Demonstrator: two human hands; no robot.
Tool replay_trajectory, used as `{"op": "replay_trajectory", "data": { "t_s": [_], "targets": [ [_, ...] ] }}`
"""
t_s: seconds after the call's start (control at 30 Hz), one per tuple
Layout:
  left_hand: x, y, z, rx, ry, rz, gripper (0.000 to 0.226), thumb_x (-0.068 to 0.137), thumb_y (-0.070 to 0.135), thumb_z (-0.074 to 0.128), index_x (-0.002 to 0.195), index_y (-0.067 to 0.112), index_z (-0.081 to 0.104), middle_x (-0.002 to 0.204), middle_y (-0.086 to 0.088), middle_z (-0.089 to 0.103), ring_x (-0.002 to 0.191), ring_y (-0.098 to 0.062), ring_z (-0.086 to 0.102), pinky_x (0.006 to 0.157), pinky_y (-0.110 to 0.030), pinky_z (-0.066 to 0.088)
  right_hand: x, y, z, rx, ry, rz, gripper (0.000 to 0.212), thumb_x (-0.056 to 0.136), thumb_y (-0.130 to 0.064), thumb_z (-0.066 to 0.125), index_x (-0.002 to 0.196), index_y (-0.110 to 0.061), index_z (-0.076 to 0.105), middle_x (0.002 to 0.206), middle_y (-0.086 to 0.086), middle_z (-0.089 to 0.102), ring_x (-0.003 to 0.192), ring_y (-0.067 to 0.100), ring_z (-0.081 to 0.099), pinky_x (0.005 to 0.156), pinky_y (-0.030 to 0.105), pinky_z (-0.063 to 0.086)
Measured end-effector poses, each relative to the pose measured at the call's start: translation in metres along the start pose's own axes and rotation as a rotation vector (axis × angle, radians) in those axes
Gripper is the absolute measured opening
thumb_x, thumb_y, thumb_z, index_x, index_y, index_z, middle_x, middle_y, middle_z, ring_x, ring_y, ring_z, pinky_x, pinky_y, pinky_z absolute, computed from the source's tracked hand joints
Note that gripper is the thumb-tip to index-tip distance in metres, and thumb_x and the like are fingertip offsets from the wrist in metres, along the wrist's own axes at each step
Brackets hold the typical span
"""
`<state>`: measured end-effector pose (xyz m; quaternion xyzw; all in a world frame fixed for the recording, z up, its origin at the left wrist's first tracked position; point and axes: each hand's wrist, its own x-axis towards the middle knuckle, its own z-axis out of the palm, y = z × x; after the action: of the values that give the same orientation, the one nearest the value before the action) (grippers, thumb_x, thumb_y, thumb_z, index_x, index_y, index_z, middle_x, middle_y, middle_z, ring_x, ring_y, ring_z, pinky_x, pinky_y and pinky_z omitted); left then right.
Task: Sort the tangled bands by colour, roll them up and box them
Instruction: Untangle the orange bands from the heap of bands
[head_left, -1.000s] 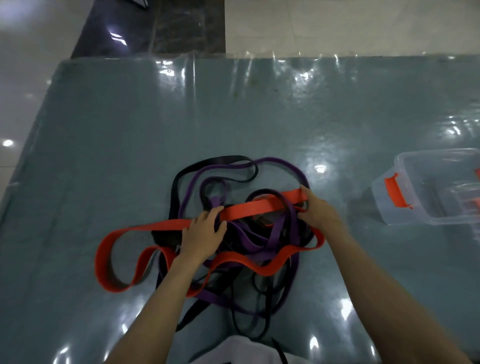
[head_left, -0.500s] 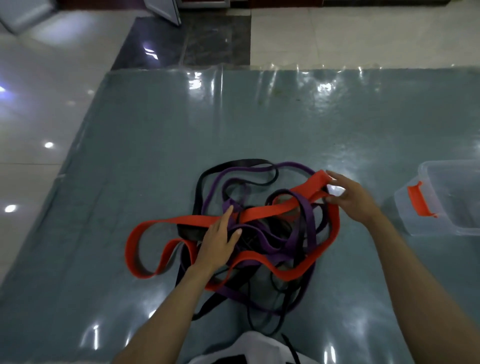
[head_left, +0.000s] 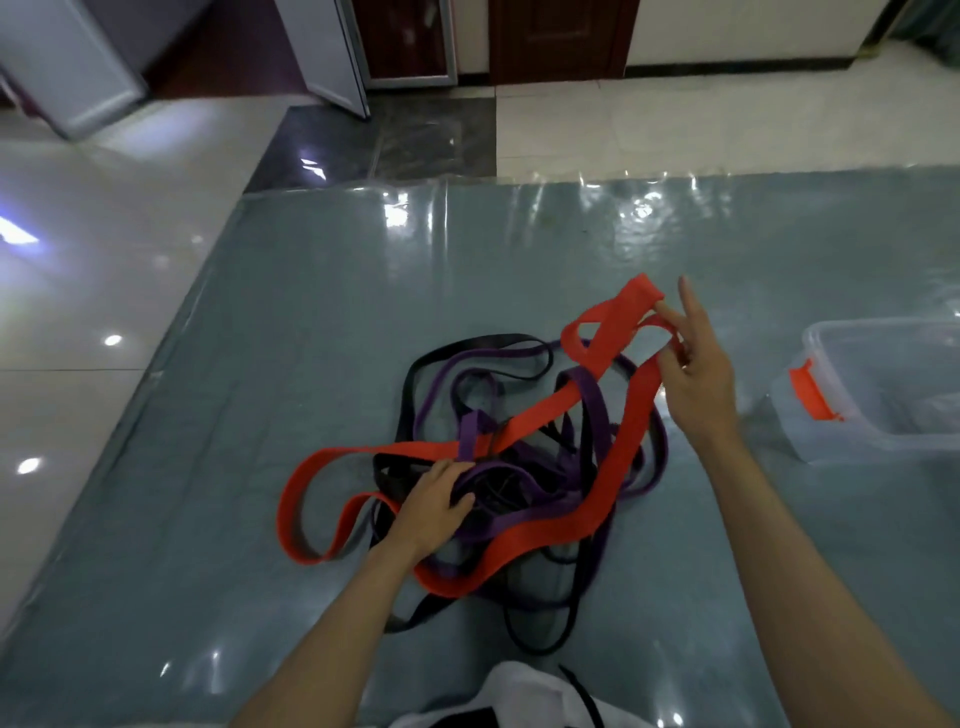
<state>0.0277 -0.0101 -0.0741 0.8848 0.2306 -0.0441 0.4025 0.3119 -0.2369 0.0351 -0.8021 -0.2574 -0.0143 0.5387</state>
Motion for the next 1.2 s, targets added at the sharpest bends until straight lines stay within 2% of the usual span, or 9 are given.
{"op": "replay_trajectory", "data": {
  "t_s": [0.1, 0.2, 0.3, 0.43, 0.6, 0.73, 0.87, 1.03, 1.2],
  "targets": [
    [-0.007, 0.000, 0.000, -0.002, 0.003, -0.014, 0.046, 0.103, 0.018, 0.065, 0.147, 0.014, 0.056, 0.141, -0.002, 0.053, 0.133, -0.024, 0.052, 0.115, -0.041, 0.044, -0.019, 0.007, 0.004, -0.185, -0.103, -0.047, 0.094, 0.082, 0.000, 0.055, 0.158, -0.051, 0.033, 0.126, -0.023, 0.068, 0.065, -0.001, 0.057, 0.068, 0.006, 0.042],
    [-0.009, 0.000, -0.001, 0.023, 0.037, -0.004, 0.042, 0.103, 0.020, 0.066, 0.144, 0.014, 0.060, 0.138, 0.000, 0.056, 0.131, -0.019, 0.053, 0.113, -0.034, 0.044, -0.038, 0.024, 0.006, -0.278, -0.290, 0.063, 0.095, 0.080, 0.005, 0.062, 0.160, -0.040, 0.037, 0.139, -0.013, 0.064, 0.075, -0.004, 0.064, 0.080, 0.022, 0.048],
    [-0.008, 0.006, -0.006, 0.047, 0.078, 0.002, 0.037, 0.103, 0.029, 0.066, 0.138, 0.016, 0.065, 0.131, 0.004, 0.061, 0.124, -0.016, 0.057, 0.107, -0.031, 0.045, -0.058, 0.048, 0.005, -0.422, -0.560, 0.148, 0.082, 0.084, 0.008, 0.066, 0.158, -0.020, 0.044, 0.160, 0.004, 0.048, 0.138, 0.023, 0.057, 0.110, 0.023, 0.037],
    [-0.007, 0.010, -0.013, 0.029, 0.089, 0.026, 0.029, 0.102, 0.037, 0.067, 0.126, 0.022, 0.071, 0.120, 0.012, 0.066, 0.111, -0.009, 0.063, 0.100, -0.032, 0.050, -0.077, 0.072, 0.003, -0.597, -1.012, 0.363, 0.080, 0.094, -0.002, 0.064, 0.164, -0.018, 0.030, 0.171, 0.005, 0.027, 0.153, 0.025, 0.038, 0.120, 0.028, 0.030],
    [-0.014, 0.010, -0.017, -0.107, 0.110, 0.075, 0.021, 0.098, 0.046, 0.071, 0.110, 0.030, 0.077, 0.121, 0.025, 0.070, 0.117, 0.011, 0.059, 0.102, -0.018, 0.044, -0.073, 0.071, 0.010, -0.690, -0.843, 0.372, 0.055, 0.097, -0.020, 0.064, 0.150, -0.030, 0.055, 0.145, 0.009, 0.064, 0.127, 0.032, 0.063, 0.103, 0.035, 0.047],
    [-0.019, 0.008, -0.020, -0.248, 0.264, -0.012, 0.009, 0.104, 0.033, 0.066, 0.102, 0.030, 0.074, 0.100, 0.019, 0.076, 0.105, -0.005, 0.069, 0.091, -0.026, 0.054, -0.054, 0.061, 0.014, -0.704, -0.562, 0.221, 0.030, 0.096, -0.024, 0.065, 0.125, -0.029, 0.073, 0.114, 0.009, 0.077, 0.104, 0.035, 0.072, 0.084, 0.040, 0.055],
    [-0.019, -0.003, -0.025, -0.281, 0.447, -0.195, 0.010, 0.100, 0.015, 0.070, 0.108, 0.021, 0.068, 0.089, 0.008, 0.074, 0.088, -0.009, 0.072, 0.077, -0.031, 0.056, -0.040, 0.047, 0.033, -0.473, -0.456, 0.078, 0.020, 0.094, -0.011, 0.069, 0.109, -0.023, 0.077, 0.074, -0.008, 0.069, 0.068, 0.016, 0.066, 0.066, 0.029, 0.048],
    [-0.017, -0.027, -0.030, -0.134, 0.348, -0.360, 0.041, 0.084, 0.004, 0.083, 0.119, 0.017, 0.065, 0.091, 0.001, 0.068, 0.087, -0.021, 0.068, 0.078, -0.043, 0.058, -0.045, 0.039, 0.079, -0.306, -0.614, 0.056, 0.019, 0.097, -0.013, 0.068, 0.112, -0.021, 0.076, 0.095, -0.007, 0.079, 0.083, 0.011, 0.071, 0.080, 0.032, 0.057],
    [-0.015, -0.029, -0.022, 0.237, 0.200, -0.352, 0.070, 0.084, 0.025, 0.083, 0.148, 0.028, 0.054, 0.138, 0.001, 0.063, 0.122, -0.026, 0.062, 0.098, -0.049, 0.047, -0.078, 0.055, 0.109, -0.408, -0.771, 0.182, 0.029, 0.094, -0.011, 0.068, 0.123, -0.015, 0.072, 0.115, 0.005, 0.076, 0.106, 0.026, 0.070, 0.094, 0.044, 0.055]
  ]
}}
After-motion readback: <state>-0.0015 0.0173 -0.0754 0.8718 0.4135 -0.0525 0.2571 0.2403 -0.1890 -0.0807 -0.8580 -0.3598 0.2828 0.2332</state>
